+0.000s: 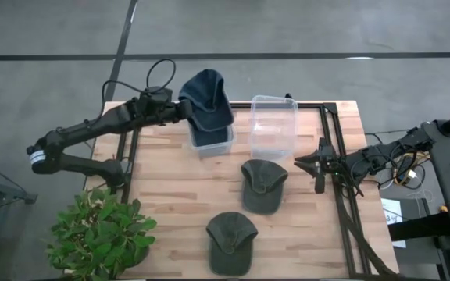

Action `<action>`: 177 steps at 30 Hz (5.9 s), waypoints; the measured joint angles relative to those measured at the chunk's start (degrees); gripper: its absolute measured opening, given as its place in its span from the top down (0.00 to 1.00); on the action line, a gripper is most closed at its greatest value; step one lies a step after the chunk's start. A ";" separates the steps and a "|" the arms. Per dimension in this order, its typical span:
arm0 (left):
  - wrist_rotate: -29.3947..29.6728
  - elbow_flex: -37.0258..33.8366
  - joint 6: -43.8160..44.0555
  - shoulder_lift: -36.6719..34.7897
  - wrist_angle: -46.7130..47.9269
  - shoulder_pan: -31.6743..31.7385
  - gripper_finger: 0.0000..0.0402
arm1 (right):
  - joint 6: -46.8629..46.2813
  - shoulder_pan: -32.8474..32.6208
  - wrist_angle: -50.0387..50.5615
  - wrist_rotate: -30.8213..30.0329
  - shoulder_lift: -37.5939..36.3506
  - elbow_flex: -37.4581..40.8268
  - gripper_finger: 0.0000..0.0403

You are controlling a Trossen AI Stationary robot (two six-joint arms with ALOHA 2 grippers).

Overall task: Pick & Place hat
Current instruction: Put the blue cap into the left transparent bin

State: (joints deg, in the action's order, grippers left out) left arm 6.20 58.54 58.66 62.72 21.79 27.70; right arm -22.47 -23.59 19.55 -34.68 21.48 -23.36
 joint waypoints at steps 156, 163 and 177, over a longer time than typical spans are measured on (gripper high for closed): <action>14.03 25.70 4.37 20.87 21.83 -5.20 0.69 | -0.03 -0.02 -0.50 2.19 -0.03 0.01 0.83; 18.39 25.59 -1.96 25.69 19.08 -1.92 0.69 | -0.82 -0.02 -0.54 2.16 -0.03 0.01 0.83; 15.50 25.53 -3.24 35.87 22.18 -0.32 0.69 | -3.04 -0.02 -0.44 2.16 -0.03 0.01 0.83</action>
State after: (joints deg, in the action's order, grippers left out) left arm 21.70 84.07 55.42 98.58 43.97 27.38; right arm -25.51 -23.62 19.11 -32.51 21.45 -23.35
